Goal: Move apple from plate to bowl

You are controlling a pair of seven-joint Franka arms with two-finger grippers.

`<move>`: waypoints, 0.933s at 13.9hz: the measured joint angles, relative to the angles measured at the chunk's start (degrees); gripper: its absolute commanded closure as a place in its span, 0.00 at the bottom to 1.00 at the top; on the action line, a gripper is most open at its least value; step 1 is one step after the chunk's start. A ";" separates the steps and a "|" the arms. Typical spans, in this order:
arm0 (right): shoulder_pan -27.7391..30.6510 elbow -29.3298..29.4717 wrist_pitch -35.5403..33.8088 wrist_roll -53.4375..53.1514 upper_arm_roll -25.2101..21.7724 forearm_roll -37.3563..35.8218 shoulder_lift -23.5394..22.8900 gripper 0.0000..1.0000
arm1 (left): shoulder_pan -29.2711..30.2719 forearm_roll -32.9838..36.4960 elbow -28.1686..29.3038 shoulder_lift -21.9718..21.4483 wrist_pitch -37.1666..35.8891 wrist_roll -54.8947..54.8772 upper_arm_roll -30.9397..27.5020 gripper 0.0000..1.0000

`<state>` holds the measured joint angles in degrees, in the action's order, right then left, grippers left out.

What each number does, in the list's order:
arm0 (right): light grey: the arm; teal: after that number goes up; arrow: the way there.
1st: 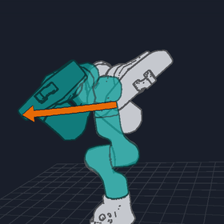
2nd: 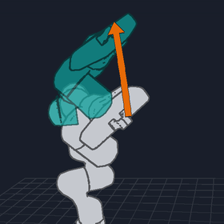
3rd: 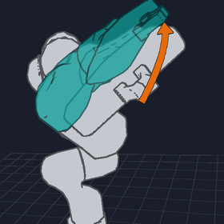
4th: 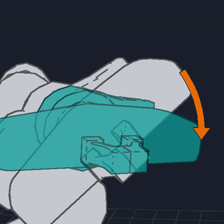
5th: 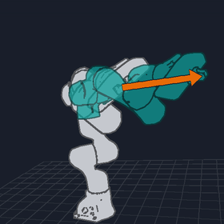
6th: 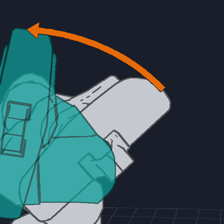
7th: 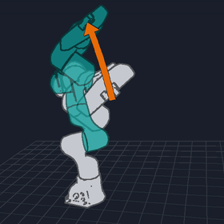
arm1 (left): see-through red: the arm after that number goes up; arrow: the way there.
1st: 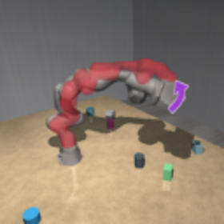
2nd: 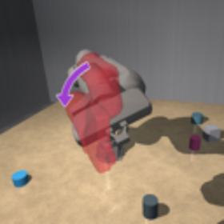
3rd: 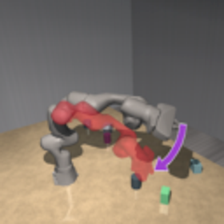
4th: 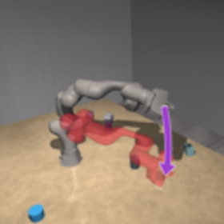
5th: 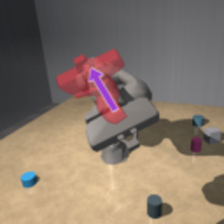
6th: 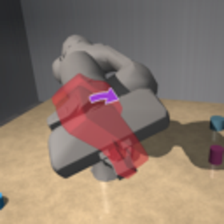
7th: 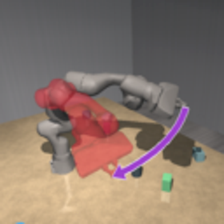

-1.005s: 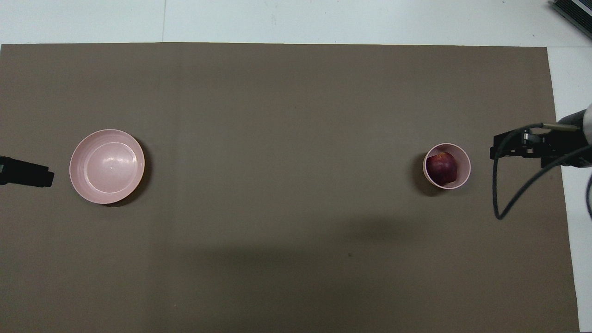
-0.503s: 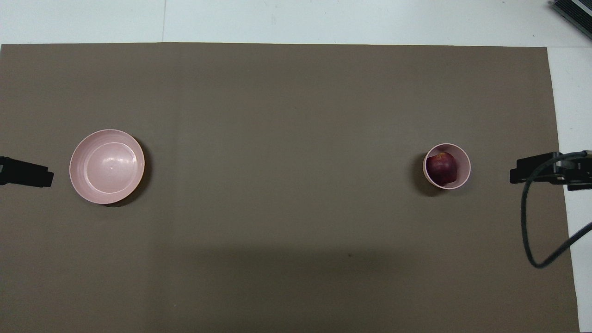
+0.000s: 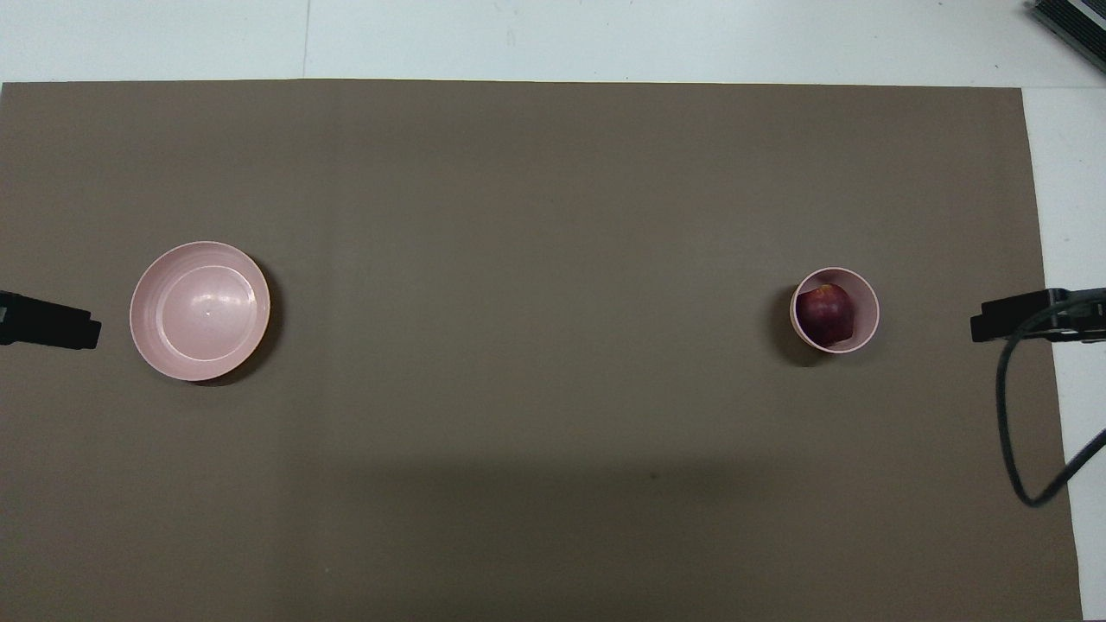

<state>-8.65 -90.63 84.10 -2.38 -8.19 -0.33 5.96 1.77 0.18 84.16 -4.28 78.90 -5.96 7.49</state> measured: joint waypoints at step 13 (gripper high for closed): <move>1.72 2.99 1.68 2.76 -0.67 -0.04 -2.19 0.00 | 0.00 0.00 0.00 0.00 0.00 0.00 0.00 0.00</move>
<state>-6.93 -87.64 85.79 0.37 -8.86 -0.37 3.77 1.77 0.18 84.16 -4.28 78.90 -5.96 7.49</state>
